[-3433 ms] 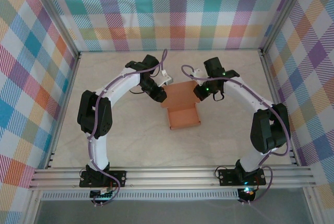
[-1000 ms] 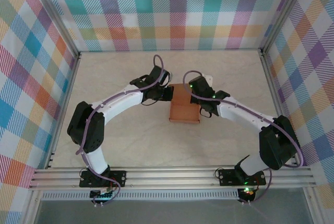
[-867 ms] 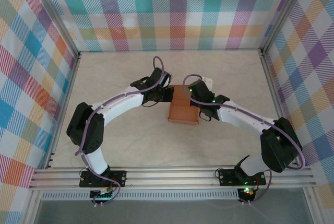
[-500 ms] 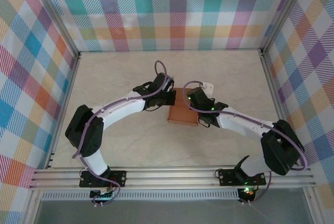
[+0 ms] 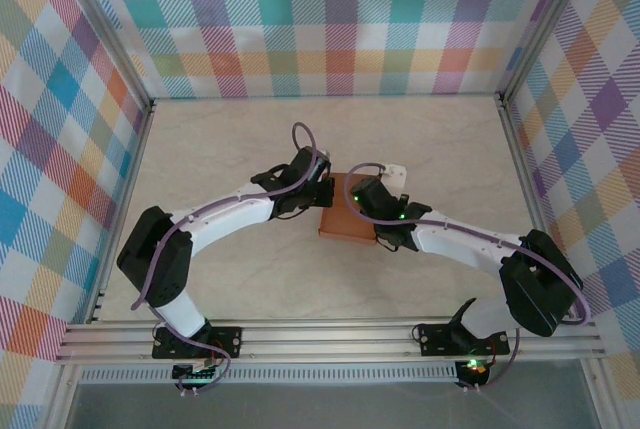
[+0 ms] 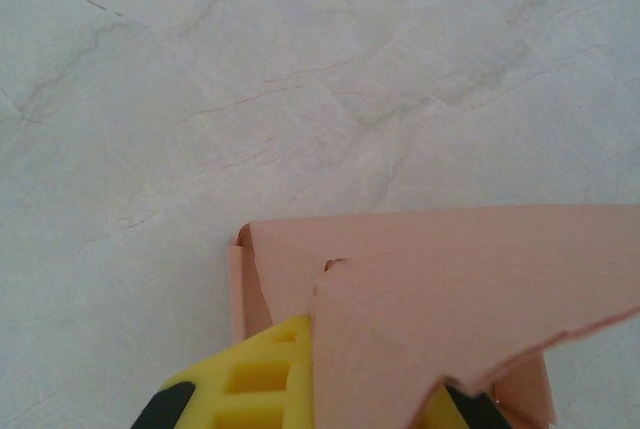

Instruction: Fold the paper box

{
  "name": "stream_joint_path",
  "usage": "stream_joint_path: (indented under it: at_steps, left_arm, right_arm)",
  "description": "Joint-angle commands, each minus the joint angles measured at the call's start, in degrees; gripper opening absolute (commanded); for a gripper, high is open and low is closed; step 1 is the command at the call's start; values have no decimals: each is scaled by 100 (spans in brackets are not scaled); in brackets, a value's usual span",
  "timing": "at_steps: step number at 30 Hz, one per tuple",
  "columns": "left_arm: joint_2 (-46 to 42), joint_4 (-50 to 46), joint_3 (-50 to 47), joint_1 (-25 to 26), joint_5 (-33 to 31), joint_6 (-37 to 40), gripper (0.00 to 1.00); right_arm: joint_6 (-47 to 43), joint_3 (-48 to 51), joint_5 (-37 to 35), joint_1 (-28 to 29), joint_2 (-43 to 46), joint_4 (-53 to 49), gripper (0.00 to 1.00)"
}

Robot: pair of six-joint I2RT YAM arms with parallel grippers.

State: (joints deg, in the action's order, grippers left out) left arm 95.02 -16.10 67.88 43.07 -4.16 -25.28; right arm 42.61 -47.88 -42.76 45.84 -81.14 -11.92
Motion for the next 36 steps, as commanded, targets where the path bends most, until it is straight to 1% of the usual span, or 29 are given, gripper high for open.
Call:
stream_joint_path:
  at_steps: [1,4,17,26,29,34,36]
  left_arm:
    - [-217,296,-117,153,13,-188,0]
    - [-234,359,-190,203,-7,-250,0]
    - [-519,533,-623,386,-319,-455,0]
    - [-651,658,-979,464,-590,-521,0]
    - [-720,687,-1050,465,-654,-531,0]
    - [-811,699,-1120,469,-816,-511,0]
    - [-836,726,-1160,473,-900,-497,0]
  right_arm:
    - [446,-50,-38,51,-16,-405,2]
    - [662,-226,-81,94,-192,-621,0]
    - [871,277,-190,371,-214,-41,0]
    - [530,753,-261,520,198,510,1]
    - [370,805,-259,514,340,595,4]
    - [134,895,-263,513,634,715,16]
    - [39,922,-251,513,770,730,22]
